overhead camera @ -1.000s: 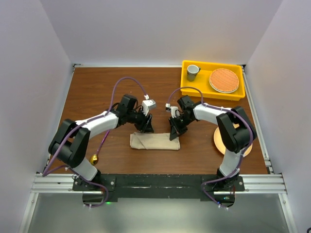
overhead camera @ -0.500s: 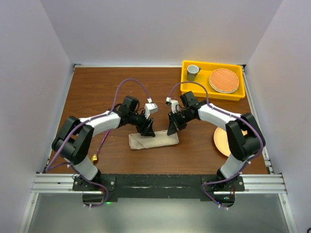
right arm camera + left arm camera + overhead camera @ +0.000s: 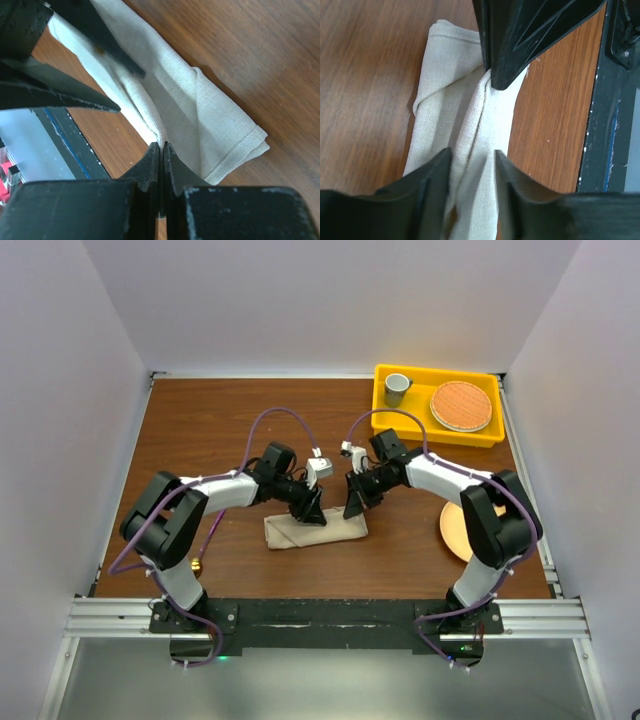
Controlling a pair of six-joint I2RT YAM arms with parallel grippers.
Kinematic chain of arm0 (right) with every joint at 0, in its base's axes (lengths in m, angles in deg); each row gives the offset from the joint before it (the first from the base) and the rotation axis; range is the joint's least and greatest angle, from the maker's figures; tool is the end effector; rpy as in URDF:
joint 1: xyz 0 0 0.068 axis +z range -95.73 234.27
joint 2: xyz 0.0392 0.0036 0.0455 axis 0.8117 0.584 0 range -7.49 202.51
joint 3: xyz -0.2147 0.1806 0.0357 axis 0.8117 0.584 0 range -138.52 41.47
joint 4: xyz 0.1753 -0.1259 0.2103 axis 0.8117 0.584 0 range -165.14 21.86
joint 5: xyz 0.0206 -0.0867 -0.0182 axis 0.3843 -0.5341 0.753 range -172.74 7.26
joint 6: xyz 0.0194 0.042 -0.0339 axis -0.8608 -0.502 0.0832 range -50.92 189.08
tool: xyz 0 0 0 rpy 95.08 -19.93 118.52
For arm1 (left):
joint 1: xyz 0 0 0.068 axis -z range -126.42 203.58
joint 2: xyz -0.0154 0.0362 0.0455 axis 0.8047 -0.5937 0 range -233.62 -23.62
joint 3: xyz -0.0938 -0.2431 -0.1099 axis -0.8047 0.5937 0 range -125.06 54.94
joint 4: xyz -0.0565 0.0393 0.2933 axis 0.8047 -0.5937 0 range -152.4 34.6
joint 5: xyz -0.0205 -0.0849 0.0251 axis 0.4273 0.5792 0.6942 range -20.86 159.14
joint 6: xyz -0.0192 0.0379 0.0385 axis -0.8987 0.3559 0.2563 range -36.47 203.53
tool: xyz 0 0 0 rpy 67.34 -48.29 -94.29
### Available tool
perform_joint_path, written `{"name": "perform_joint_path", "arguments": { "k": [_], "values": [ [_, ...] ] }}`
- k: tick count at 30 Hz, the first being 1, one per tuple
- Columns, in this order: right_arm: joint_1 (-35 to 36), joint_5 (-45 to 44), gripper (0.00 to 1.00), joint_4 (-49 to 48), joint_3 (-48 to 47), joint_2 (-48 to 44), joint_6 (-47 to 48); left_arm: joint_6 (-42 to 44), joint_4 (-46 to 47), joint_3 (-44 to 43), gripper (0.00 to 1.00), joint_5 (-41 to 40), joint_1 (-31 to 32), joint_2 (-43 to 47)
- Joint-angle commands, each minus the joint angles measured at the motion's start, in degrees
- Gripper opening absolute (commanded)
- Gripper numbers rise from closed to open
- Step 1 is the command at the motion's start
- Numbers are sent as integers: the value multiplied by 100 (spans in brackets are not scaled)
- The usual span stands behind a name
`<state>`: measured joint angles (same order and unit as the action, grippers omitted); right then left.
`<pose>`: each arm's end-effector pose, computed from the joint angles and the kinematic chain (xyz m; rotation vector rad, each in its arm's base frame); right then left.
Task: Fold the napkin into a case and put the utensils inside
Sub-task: Smooth out the smaller rectangle-folded napkin at the center of the board.
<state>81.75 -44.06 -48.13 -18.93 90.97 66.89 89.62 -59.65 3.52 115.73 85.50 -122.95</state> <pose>0.3148 0.1923 0.1592 -0.7960 2.5899 1.0692 0.2933 -0.2175 0.1310 1.1259 2.1719 -1.2010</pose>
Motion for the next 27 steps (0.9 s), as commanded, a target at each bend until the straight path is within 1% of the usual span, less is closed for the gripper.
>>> {"name": "perform_joint_path", "arguments": {
  "k": [1,2,3,4,6,7,9,10,11,17,21,27],
  "values": [
    [29,26,0,-239,-59,156,-88,-222,513,-123,27,245,25,-16],
    [20,0,0,-248,-77,200,-114,-231,496,-132,22,280,16,1],
    [20,-18,3,-248,-94,235,-193,-257,461,-114,12,281,16,10],
    [29,-44,7,-240,-95,340,-228,-275,452,-97,8,263,7,27],
    [20,-106,19,-178,-130,446,-325,-292,434,-70,0,158,-2,19],
    [20,-115,22,-169,-147,551,-343,-292,216,-53,0,105,-2,1],
    [29,-185,28,-160,-130,604,-343,-292,127,-18,0,-36,-36,-34],
    [29,-202,37,-152,-147,648,-325,-310,118,-9,0,-53,-46,-43],
    [20,-229,39,-134,-147,683,-317,-336,91,18,0,-71,-54,-43],
    [20,-299,41,-73,-139,816,-220,-301,-110,79,0,-211,-116,98],
    [11,-282,51,-64,-138,842,-185,-257,-260,115,0,-308,-186,89],
    [20,-18,58,-29,-156,851,-185,-336,-225,106,0,-300,-230,80]
  ]
}}
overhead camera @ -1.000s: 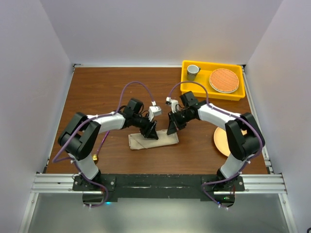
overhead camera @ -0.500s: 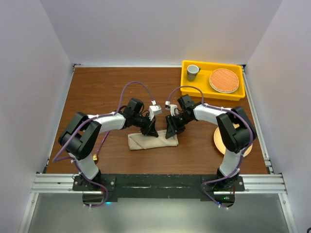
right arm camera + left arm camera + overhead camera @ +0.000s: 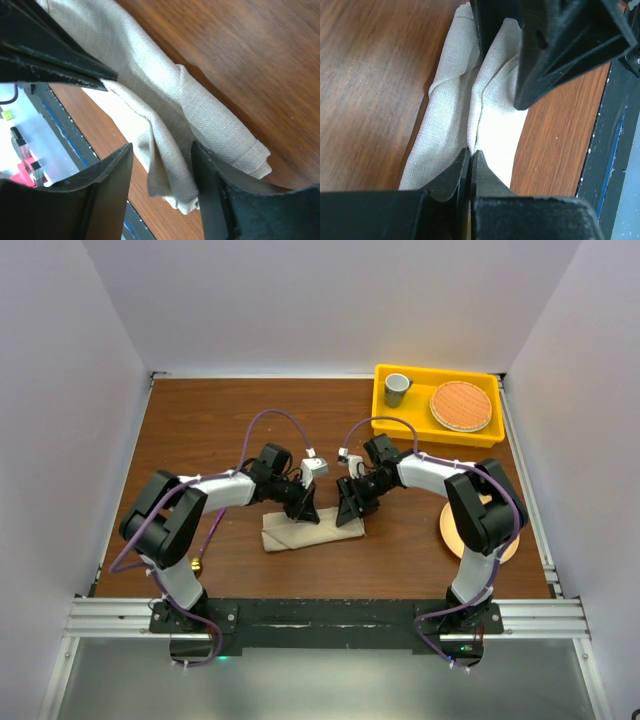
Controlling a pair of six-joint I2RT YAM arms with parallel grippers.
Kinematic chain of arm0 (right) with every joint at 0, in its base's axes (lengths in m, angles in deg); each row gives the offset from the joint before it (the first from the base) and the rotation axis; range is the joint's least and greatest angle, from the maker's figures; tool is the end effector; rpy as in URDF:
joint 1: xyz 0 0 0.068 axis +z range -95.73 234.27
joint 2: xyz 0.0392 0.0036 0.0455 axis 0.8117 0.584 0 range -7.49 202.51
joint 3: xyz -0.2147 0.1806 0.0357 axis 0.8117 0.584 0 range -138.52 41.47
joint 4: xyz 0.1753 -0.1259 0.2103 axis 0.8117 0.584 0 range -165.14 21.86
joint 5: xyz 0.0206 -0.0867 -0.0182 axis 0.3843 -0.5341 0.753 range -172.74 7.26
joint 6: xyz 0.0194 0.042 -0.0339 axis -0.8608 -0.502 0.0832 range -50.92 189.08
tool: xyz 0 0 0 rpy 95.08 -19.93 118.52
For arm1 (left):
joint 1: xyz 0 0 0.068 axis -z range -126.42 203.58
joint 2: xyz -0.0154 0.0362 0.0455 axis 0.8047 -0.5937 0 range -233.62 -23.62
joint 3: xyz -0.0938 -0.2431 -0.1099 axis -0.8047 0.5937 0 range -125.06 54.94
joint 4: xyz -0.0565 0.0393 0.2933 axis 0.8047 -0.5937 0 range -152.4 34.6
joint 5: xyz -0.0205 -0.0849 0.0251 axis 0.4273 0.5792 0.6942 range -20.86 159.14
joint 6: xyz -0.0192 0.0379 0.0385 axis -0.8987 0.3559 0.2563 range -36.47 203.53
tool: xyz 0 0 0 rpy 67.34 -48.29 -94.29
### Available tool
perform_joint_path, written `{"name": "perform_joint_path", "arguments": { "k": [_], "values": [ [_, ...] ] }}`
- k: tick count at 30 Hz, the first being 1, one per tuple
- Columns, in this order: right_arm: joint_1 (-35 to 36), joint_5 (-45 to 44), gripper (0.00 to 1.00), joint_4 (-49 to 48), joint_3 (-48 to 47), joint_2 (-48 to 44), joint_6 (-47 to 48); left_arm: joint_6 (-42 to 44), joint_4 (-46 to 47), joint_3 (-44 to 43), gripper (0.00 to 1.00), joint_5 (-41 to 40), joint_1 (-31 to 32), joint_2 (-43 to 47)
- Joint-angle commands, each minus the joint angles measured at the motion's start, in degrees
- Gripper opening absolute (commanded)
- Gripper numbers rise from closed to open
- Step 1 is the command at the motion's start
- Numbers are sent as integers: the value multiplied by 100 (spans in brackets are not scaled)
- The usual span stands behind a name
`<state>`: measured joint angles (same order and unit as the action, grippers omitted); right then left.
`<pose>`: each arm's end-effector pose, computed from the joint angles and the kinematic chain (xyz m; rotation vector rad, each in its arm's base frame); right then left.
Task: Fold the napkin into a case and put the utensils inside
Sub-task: Smooth out the smaller rectangle-folded napkin at the center of the board.
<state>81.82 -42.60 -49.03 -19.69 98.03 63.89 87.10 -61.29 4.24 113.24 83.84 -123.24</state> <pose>0.3211 0.1970 0.1209 -0.7173 2.7186 1.1196 0.2960 -0.2055 0.1227 1.0277 2.2828 -1.1603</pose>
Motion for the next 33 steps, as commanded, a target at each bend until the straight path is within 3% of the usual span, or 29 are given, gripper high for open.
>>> {"name": "perform_joint_path", "arguments": {
  "k": [1,5,10,14,25,33],
  "values": [
    [5,-130,59,70,-80,136,124,-102,-61,7,0,-59,-73,109],
    [13,-138,58,87,-45,127,255,-85,-140,-124,0,-120,-73,144],
    [5,-261,46,96,-44,162,361,160,-351,-493,0,-252,-73,100],
    [5,-384,42,140,-88,197,431,310,-483,-634,0,-331,-73,-128],
    [5,-490,44,394,-229,154,484,328,-580,-784,0,-551,-143,-884],
    [-65,-612,50,1202,-808,-716,484,390,-711,-801,0,-402,-143,-1007]
  ]
}}
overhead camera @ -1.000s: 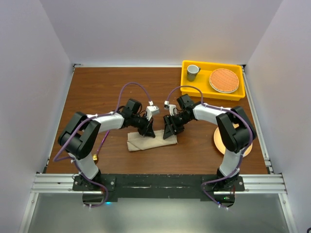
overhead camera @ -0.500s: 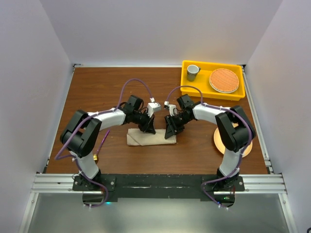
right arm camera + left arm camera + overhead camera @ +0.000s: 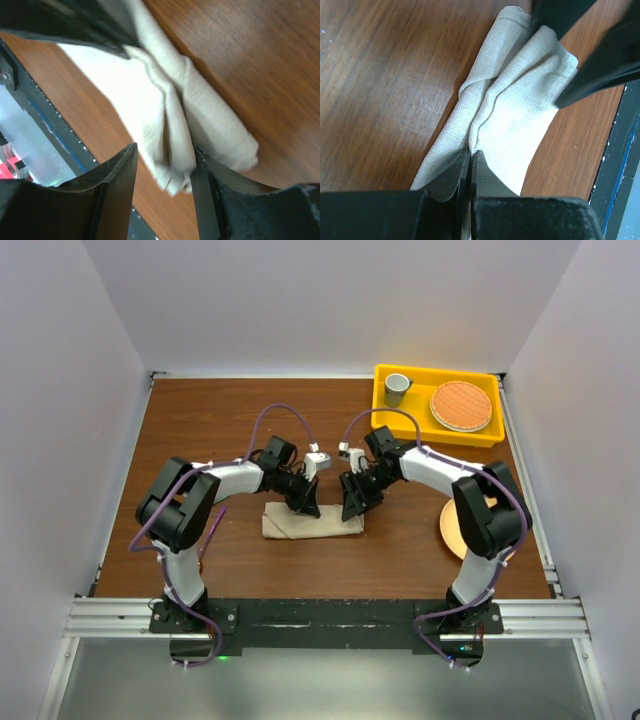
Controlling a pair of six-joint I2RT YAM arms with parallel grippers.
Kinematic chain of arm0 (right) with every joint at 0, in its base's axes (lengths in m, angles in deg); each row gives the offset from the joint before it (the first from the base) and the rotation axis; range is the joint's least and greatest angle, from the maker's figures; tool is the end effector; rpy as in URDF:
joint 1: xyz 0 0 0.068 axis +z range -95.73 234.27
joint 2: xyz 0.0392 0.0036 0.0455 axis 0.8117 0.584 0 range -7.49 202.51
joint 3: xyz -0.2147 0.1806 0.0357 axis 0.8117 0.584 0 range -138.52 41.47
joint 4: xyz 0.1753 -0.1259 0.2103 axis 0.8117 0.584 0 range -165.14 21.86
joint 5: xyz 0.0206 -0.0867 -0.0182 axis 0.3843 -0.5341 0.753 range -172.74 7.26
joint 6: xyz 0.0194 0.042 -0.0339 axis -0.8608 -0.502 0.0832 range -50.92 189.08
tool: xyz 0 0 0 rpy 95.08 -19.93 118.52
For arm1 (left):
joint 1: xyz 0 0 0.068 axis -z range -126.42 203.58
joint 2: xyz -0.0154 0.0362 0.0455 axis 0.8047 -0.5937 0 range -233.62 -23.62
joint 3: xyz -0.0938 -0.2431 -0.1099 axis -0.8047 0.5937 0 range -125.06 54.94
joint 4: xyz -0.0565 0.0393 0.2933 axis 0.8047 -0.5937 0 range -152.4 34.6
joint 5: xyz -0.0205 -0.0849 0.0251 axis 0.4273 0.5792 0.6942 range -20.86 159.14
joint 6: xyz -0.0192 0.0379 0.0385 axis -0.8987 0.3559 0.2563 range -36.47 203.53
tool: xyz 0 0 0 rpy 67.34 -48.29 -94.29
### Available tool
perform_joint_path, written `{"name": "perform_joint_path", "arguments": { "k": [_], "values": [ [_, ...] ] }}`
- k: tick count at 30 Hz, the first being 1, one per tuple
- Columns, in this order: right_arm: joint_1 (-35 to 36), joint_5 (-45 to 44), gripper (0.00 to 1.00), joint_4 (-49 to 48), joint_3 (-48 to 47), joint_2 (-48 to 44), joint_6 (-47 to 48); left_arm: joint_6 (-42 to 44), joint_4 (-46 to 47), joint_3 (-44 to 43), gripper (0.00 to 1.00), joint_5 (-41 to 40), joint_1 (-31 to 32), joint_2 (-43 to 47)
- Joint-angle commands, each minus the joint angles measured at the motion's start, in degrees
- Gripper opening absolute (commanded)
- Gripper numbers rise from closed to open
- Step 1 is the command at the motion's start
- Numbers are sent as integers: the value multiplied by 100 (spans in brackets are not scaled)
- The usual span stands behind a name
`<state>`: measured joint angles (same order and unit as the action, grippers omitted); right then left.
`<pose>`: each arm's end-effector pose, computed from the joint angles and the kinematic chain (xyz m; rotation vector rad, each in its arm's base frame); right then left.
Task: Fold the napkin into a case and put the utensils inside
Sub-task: Smooth out the smaller rectangle-folded napkin at the center of the board.
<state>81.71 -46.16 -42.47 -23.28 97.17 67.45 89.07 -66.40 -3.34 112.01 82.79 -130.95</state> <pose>0.3262 0.1966 0.1390 -0.7742 2.7347 1.0171 0.3243 -0.2130 0.1080 1.0231 2.3674 -1.1262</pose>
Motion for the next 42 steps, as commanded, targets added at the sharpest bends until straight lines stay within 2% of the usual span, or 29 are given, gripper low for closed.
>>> {"name": "perform_joint_path", "arguments": {
  "k": [1,12,17,27,35,42],
  "values": [
    [-98,-291,50,548,-468,-640,128,193,-218,-52,0,-253,-38,-227],
    [-107,-98,48,-102,-196,186,-233,-9,-200,-192,0,-68,5,98],
    [-90,-186,44,-199,-64,327,-110,-123,-192,-350,0,-60,119,300],
    [-99,-432,41,-182,24,309,128,35,-279,-869,0,-183,120,19],
    [-99,-660,41,-77,-143,186,400,228,-297,-588,0,-349,50,-455],
    [-134,-714,49,565,-564,-428,725,88,-244,-570,0,-350,41,-675]
  ]
}}
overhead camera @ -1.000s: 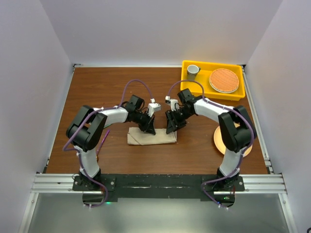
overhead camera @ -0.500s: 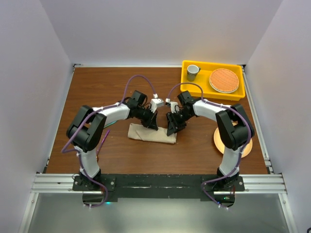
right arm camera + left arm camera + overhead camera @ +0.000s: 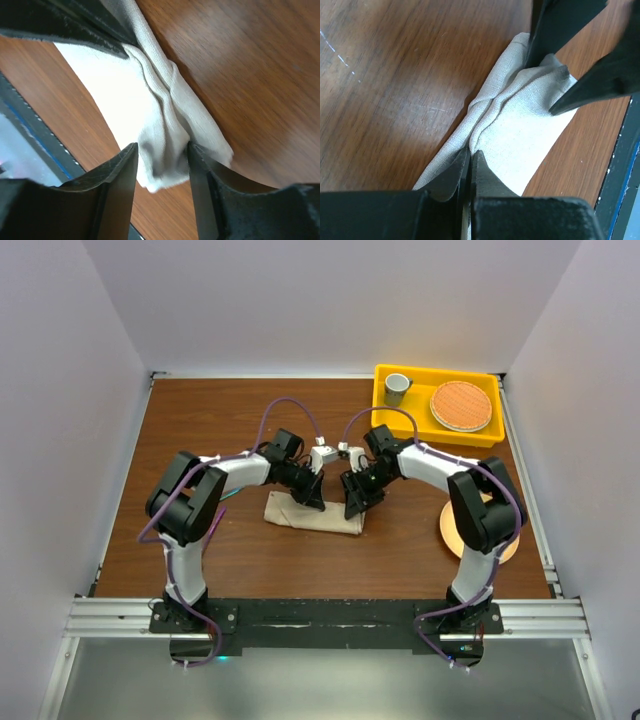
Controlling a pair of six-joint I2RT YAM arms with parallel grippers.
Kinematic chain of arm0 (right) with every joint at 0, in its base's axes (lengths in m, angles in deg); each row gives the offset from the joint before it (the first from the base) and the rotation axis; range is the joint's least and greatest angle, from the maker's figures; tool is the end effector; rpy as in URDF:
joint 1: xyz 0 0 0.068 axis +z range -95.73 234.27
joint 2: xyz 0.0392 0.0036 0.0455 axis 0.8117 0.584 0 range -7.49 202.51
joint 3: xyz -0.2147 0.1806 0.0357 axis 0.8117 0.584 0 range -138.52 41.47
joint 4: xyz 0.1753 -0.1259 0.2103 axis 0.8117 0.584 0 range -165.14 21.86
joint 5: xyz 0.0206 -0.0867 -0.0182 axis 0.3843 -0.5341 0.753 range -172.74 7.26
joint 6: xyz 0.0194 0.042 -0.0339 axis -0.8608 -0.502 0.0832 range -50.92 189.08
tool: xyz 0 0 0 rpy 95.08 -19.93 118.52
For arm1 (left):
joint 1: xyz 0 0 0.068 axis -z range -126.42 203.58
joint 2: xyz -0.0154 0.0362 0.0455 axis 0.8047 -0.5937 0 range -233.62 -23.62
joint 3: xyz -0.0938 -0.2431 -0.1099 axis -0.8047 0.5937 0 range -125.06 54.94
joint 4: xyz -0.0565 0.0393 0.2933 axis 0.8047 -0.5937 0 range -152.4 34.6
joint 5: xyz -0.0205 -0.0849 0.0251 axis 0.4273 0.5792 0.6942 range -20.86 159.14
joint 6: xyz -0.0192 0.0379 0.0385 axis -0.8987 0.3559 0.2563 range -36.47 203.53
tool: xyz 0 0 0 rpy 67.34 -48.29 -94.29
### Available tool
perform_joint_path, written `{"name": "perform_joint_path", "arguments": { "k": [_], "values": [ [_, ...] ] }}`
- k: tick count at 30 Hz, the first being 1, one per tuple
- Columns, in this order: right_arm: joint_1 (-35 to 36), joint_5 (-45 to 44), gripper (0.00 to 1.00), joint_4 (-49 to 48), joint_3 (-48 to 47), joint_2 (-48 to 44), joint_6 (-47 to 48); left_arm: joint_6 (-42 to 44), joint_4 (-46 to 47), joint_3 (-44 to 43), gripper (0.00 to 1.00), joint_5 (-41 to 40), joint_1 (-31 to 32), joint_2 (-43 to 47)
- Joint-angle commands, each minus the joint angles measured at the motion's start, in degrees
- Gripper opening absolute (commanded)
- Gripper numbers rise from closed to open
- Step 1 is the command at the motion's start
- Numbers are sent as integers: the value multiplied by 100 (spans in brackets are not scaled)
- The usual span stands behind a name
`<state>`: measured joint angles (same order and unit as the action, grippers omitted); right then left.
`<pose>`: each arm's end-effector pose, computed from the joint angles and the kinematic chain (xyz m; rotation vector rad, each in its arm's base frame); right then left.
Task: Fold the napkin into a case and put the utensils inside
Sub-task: Smooth out the smaller rectangle-folded napkin at the center of the board.
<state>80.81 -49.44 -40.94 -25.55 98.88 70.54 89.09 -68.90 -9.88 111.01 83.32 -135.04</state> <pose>0.3372 0.1933 0.1375 -0.8089 2.7347 0.9210 0.3451 -0.2285 0.1112 1.0309 2.3726 -1.1065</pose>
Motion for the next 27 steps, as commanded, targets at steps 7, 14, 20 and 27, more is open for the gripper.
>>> {"name": "perform_joint_path", "arguments": {
  "k": [7,14,20,27],
  "values": [
    [-53,78,50,492,-549,-1215,242,33,-109,22,0,-197,-12,-328],
    [246,730,43,-368,-84,-1136,-847,-90,-162,-57,0,-144,-12,-407],
    [246,573,41,-931,470,-600,-1068,-196,-232,-154,0,-100,-12,-495],
    [114,46,38,-1047,857,-134,-1077,-424,-154,-190,0,330,-257,-426]
  ]
}}
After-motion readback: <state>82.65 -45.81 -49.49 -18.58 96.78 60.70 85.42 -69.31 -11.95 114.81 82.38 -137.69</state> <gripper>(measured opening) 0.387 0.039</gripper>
